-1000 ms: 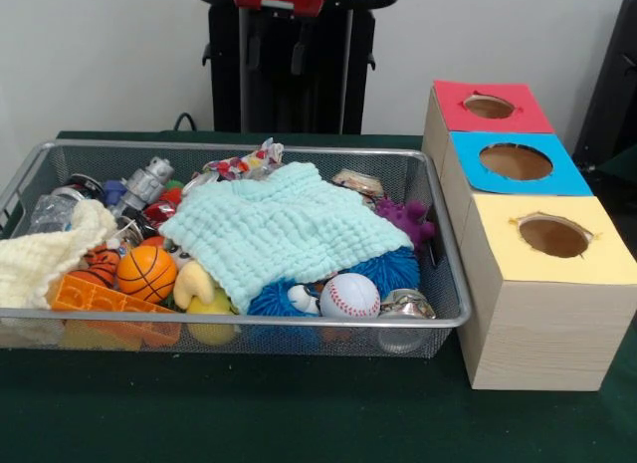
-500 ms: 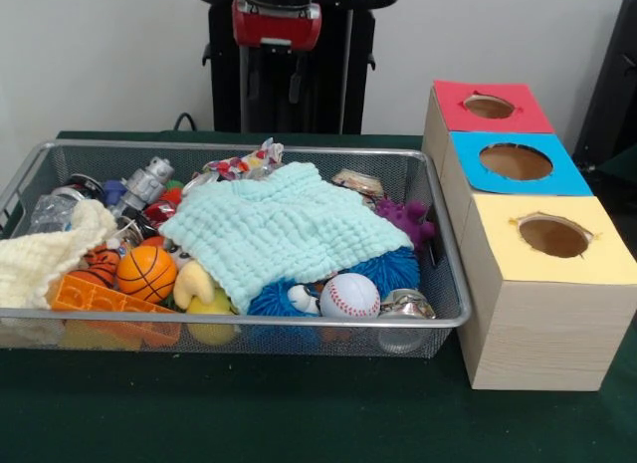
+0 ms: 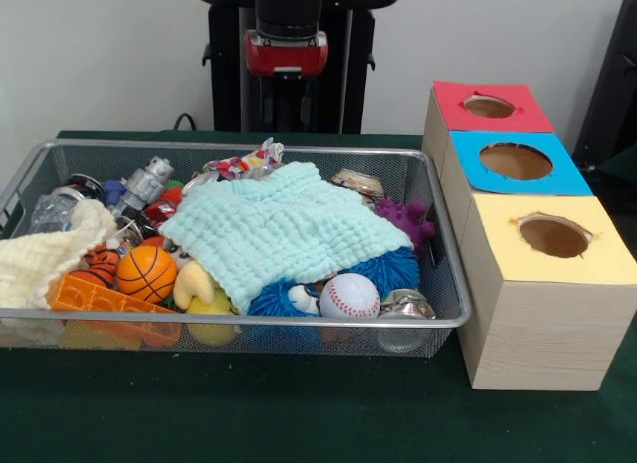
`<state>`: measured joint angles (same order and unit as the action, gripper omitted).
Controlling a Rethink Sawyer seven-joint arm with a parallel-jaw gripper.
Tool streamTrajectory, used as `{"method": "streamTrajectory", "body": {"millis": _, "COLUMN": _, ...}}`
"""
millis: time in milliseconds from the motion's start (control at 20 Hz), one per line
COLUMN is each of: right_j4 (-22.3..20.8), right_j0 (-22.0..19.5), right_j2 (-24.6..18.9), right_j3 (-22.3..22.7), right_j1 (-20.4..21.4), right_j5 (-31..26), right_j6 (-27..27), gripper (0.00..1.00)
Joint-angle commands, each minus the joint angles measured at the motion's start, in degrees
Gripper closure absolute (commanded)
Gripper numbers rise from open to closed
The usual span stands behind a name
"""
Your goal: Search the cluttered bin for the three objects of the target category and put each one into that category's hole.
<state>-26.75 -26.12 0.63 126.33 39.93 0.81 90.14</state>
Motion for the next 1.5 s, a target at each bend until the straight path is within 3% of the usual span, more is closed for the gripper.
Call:
{"method": "streamTrajectory", "body": {"millis": 50, "right_j4": -4.2, "right_j0": -1.8, "right_j2": 0.1, "right_j3": -6.1, "right_j1": -7.1, "right_j5": 6.1, "right_j6": 6.0, "gripper": 0.00}}
{"method": "streamTrajectory", "body": {"millis": 450, "right_j4": -6.2, "right_j0": -1.7, "right_j2": 1.7, "right_j3": -8.8, "right_j1": -9.7, "right_j5": 8.4, "right_j6": 5.9, "gripper": 0.00}}
{"method": "streamTrajectory", "body": {"millis": 1500, "right_j4": -9.0, "right_j0": -3.4, "right_j2": -0.8, "right_j3": -14.3, "right_j1": -13.3, "right_j5": 8.5, "right_j6": 5.7, "gripper": 0.00}}
